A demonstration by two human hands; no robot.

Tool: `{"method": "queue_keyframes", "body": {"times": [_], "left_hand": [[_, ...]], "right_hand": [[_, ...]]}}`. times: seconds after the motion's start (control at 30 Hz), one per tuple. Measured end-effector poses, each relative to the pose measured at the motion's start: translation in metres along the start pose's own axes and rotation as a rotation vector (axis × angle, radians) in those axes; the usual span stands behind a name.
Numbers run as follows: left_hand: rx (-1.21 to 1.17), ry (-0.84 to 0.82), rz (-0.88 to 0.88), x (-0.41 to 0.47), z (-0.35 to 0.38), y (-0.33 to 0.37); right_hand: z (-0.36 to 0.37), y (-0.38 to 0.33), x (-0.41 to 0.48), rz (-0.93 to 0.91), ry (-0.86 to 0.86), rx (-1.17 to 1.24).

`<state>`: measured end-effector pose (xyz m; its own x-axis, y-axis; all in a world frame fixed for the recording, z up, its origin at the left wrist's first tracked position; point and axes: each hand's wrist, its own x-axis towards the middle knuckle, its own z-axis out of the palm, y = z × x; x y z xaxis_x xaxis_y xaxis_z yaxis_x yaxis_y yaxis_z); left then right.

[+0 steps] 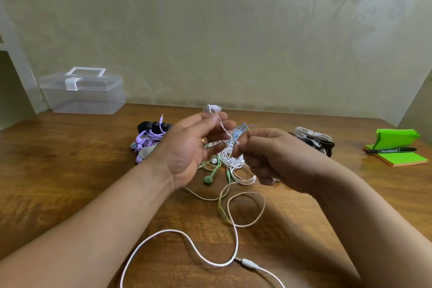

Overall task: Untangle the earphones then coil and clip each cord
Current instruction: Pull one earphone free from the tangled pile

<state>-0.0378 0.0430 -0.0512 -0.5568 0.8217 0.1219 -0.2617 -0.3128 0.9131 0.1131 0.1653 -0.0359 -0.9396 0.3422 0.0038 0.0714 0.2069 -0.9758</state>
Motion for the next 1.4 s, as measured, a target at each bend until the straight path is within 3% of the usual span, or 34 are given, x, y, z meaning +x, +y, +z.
{"method": "queue_keyframes", "body": {"times": [0.13,0.33,0.6,0.67,0.77,0.8,0.87,0.93,1.03,1.2,1.4], "left_hand": [[0.082,0.026,0.025,0.001,-0.003,-0.002],[0.164,0.028,0.061,-0.002,0.004,-0.007],[0.365,0.066,0.223,-0.003,0.004,-0.016],[0.414,0.097,0.256,-0.002,0.003,-0.017],[0.564,0.24,0.305,0.001,-0.003,-0.014],[0.629,0.238,0.343,0.001,-0.006,-0.011],[0.708,0.044,0.392,-0.003,-0.01,-0.001],[0.777,-0.168,0.309,-0.009,-0.008,0.004],[0.845,-0.307,0.138,-0.013,-0.003,0.001],[0.69,-0.371,-0.056,-0.012,-0.005,-0.002],[0.612,-0.412,-0.12,-0.015,-0.002,0.001]], "right_hand": [[0.005,0.001,0.0,0.086,-0.045,0.007],[0.012,0.003,0.004,0.122,-0.145,0.285],[0.026,0.005,0.011,0.219,-0.094,0.687],[0.02,0.005,0.012,0.184,-0.051,0.577],[0.014,0.006,0.01,0.062,0.101,0.15],[0.012,0.005,0.008,0.028,0.129,0.039],[0.008,0.002,0.004,-0.014,0.118,-0.081],[0.004,-0.002,0.0,-0.044,0.047,-0.111],[-0.004,-0.004,-0.001,-0.068,0.038,-0.181],[-0.015,0.002,0.002,-0.067,0.142,-0.272],[-0.02,0.003,0.001,-0.139,0.149,-0.262]]}}
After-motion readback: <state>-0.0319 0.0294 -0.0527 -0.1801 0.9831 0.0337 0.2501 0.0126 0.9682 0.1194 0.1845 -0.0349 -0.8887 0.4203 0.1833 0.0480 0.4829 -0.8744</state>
